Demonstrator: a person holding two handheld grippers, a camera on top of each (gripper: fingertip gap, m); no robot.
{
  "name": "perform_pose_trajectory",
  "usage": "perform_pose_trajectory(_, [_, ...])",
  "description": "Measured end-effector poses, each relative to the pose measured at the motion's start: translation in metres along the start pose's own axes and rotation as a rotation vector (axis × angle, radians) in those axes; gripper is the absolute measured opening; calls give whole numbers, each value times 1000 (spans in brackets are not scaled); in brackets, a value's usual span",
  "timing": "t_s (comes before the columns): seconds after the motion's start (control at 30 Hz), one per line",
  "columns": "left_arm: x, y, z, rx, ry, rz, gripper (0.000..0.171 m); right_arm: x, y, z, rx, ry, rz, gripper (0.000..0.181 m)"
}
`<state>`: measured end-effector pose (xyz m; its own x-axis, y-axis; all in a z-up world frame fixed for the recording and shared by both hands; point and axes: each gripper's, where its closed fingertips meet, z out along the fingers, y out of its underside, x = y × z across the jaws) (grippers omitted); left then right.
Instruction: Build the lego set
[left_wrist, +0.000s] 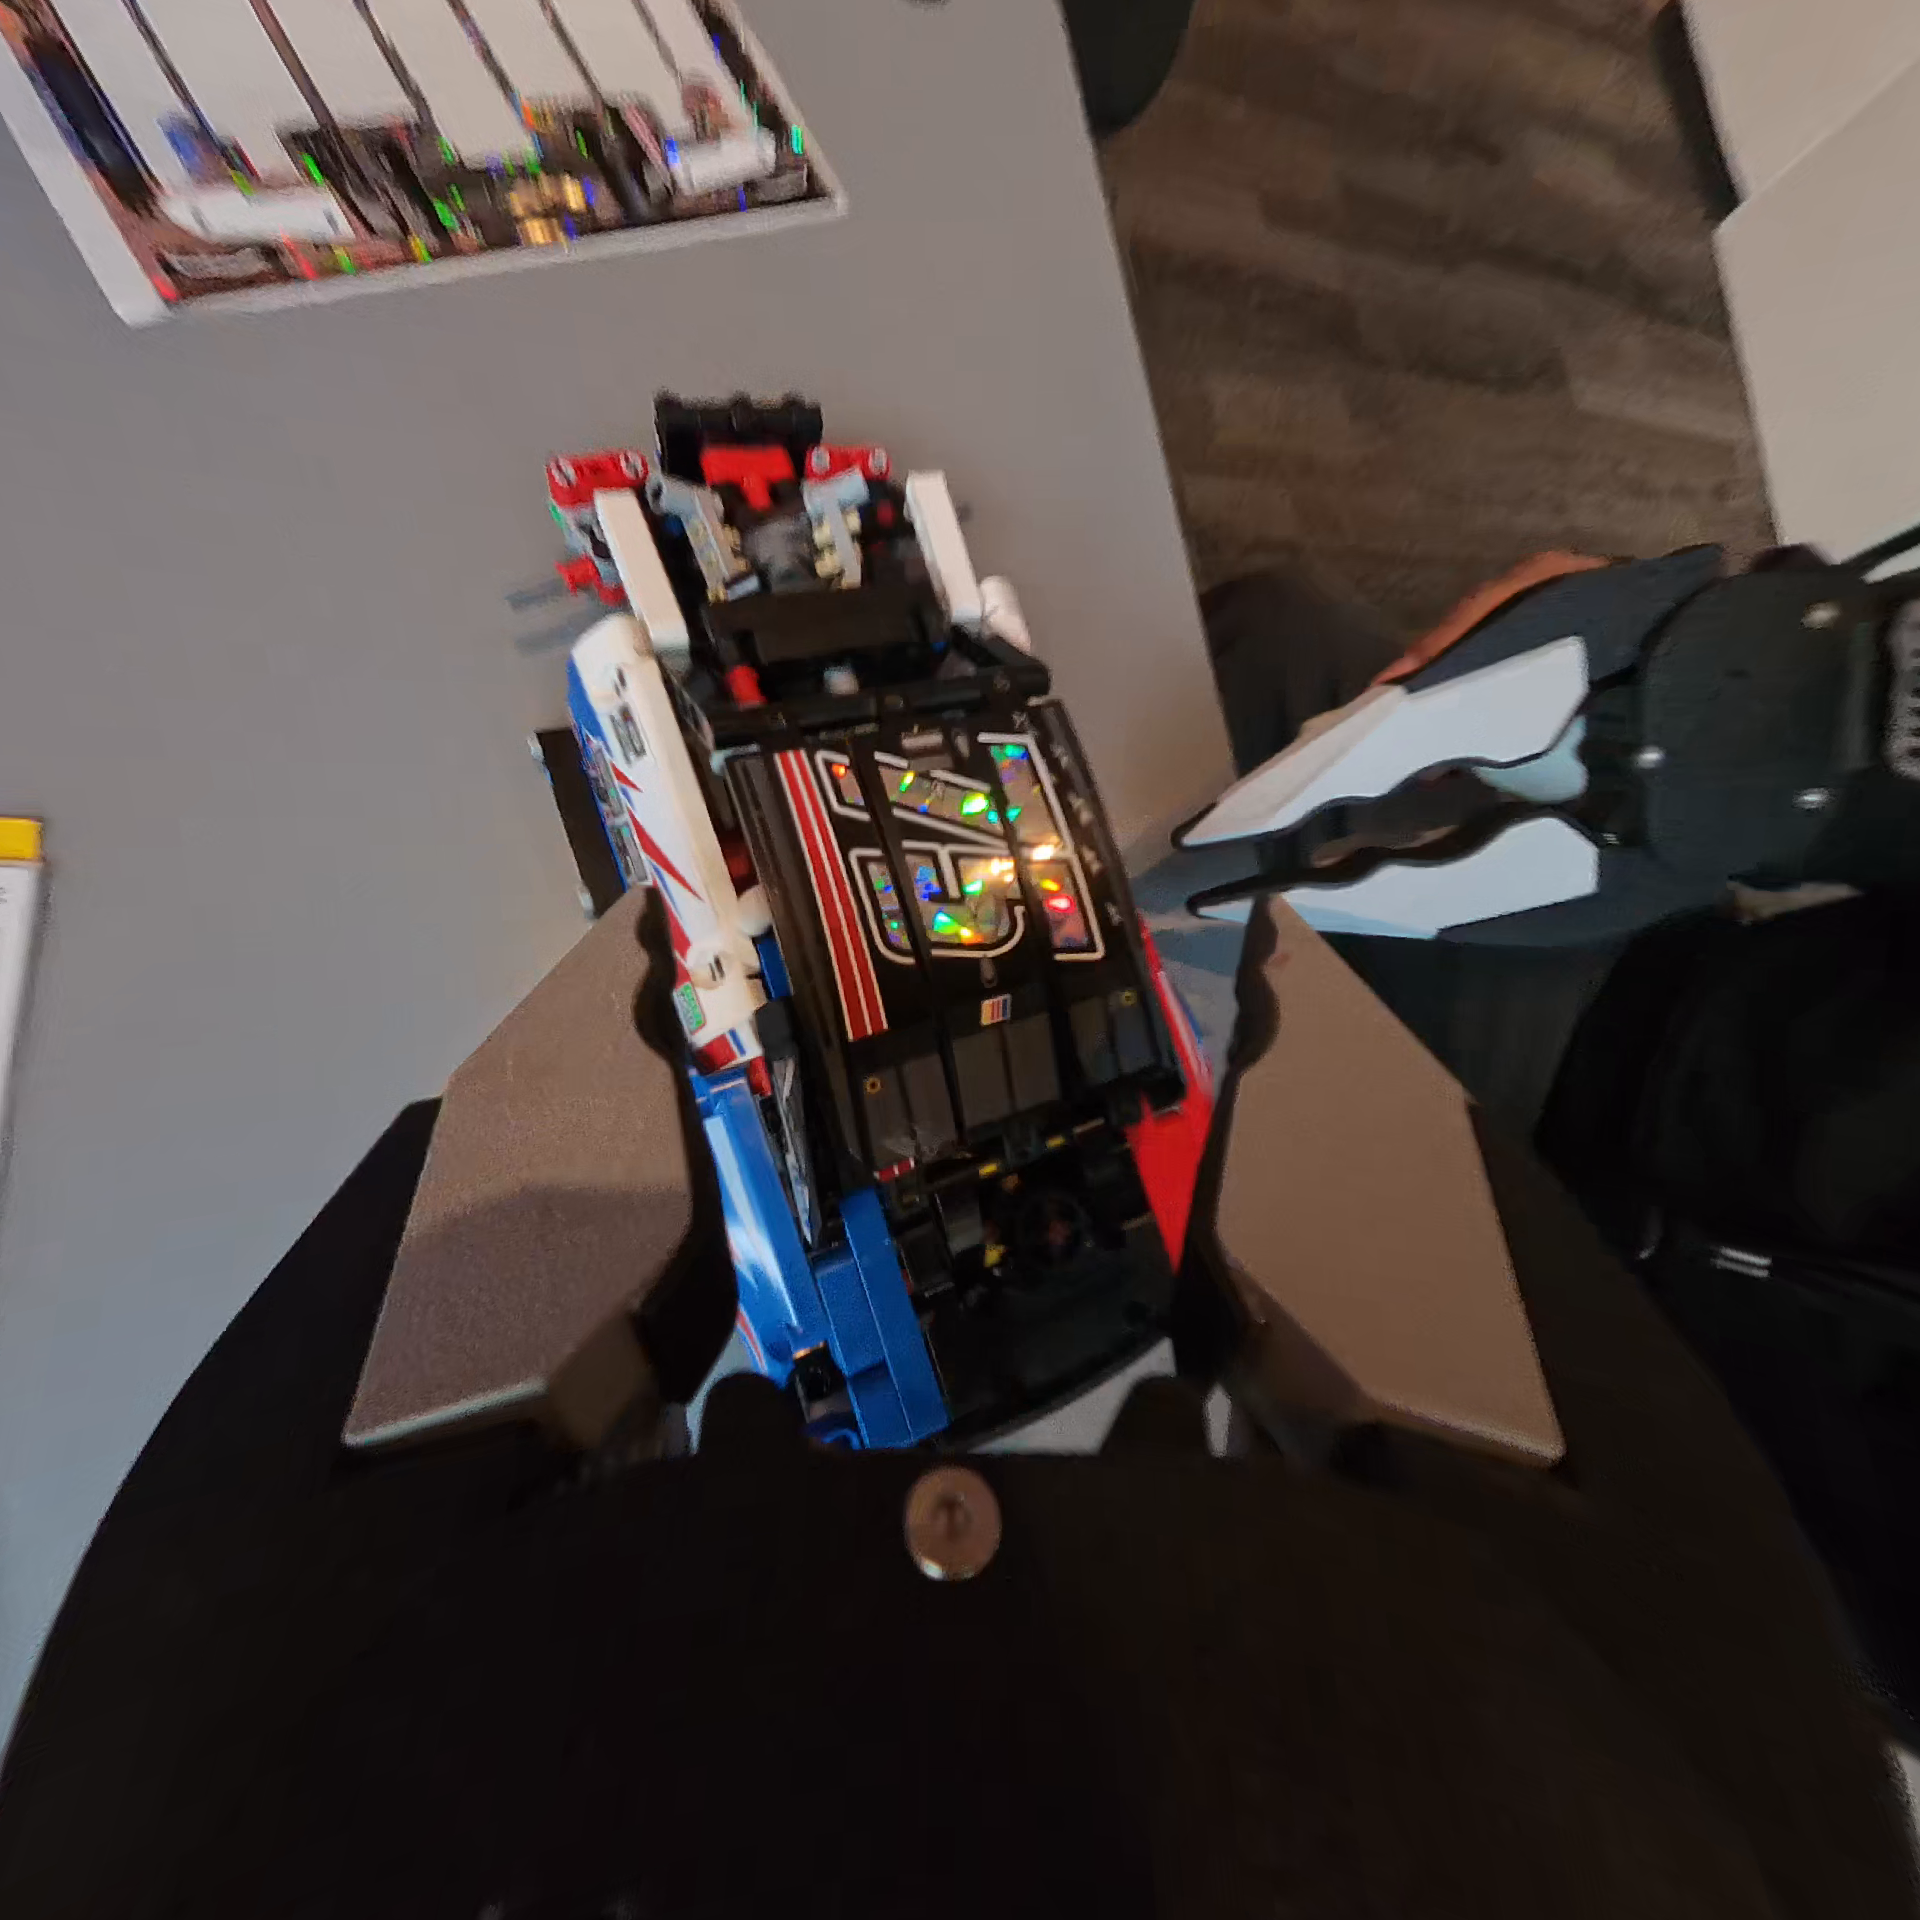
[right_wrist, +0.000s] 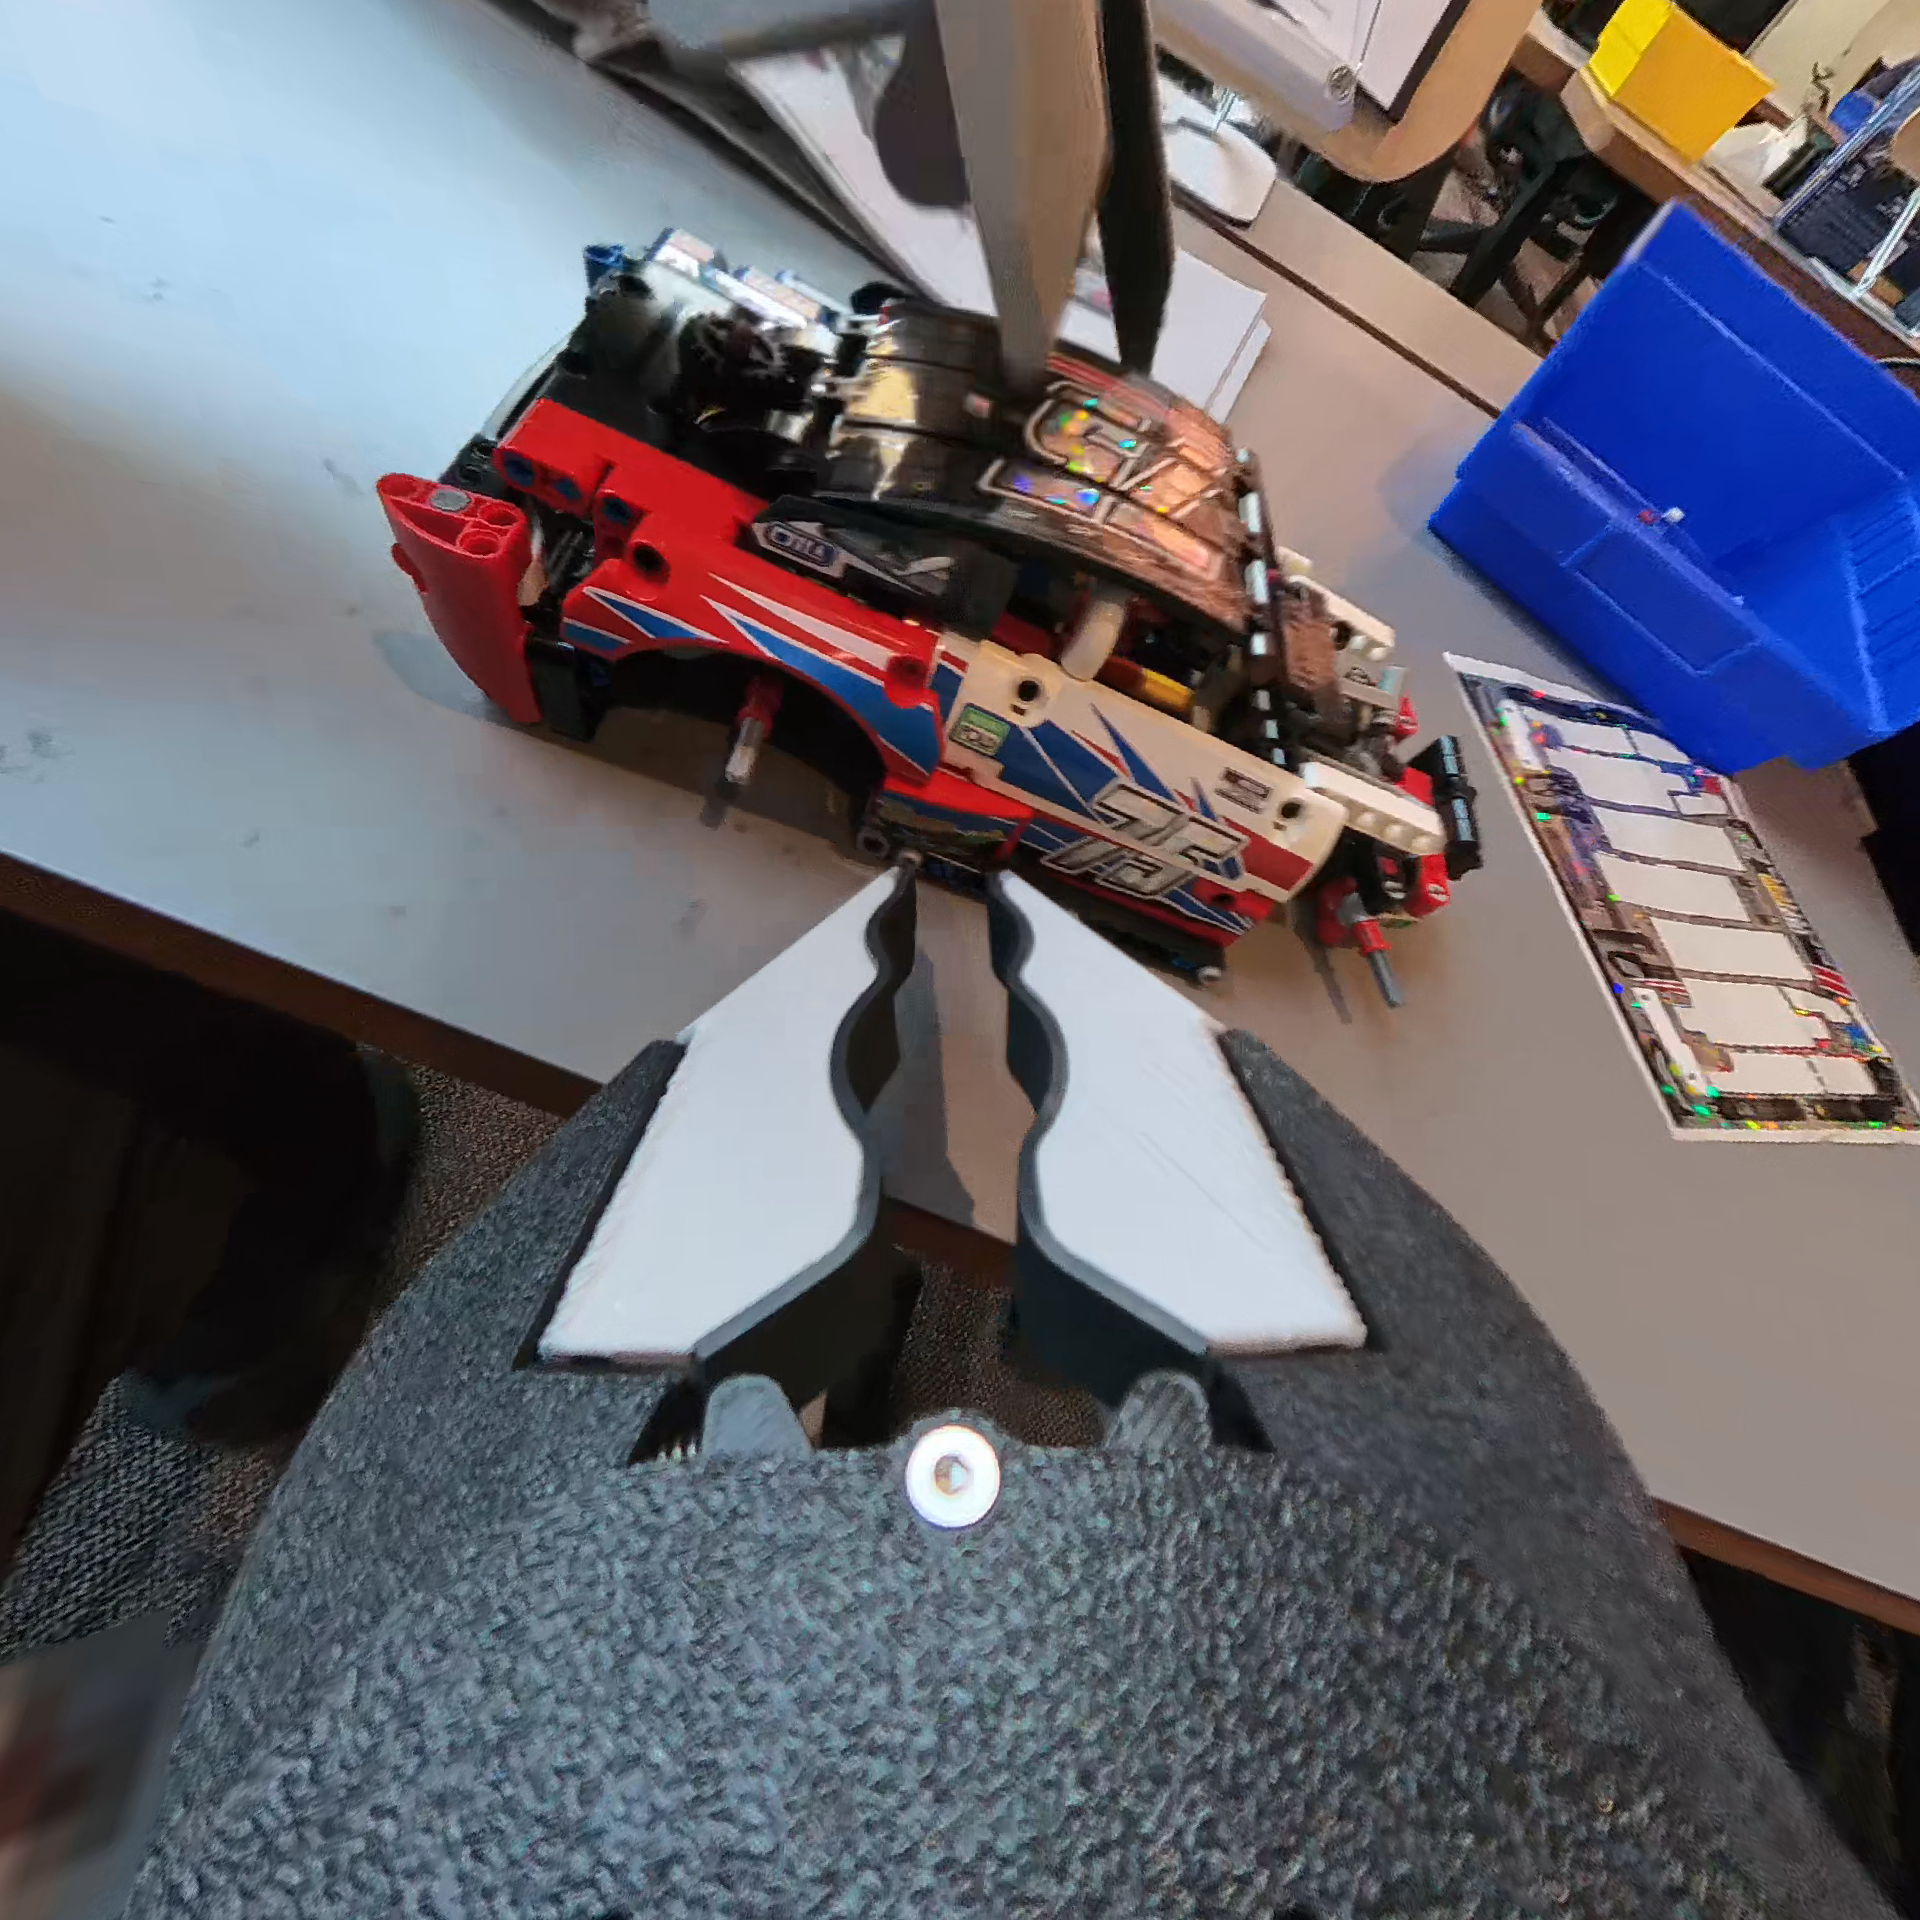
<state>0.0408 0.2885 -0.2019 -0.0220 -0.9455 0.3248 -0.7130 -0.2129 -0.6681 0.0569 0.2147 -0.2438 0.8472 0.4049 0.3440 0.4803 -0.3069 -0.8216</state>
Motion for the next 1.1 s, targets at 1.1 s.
perform_pose_trajectory(1.1, [9,142,-98,404,-786,-146,66,170,-61,100,444,-362,77,43])
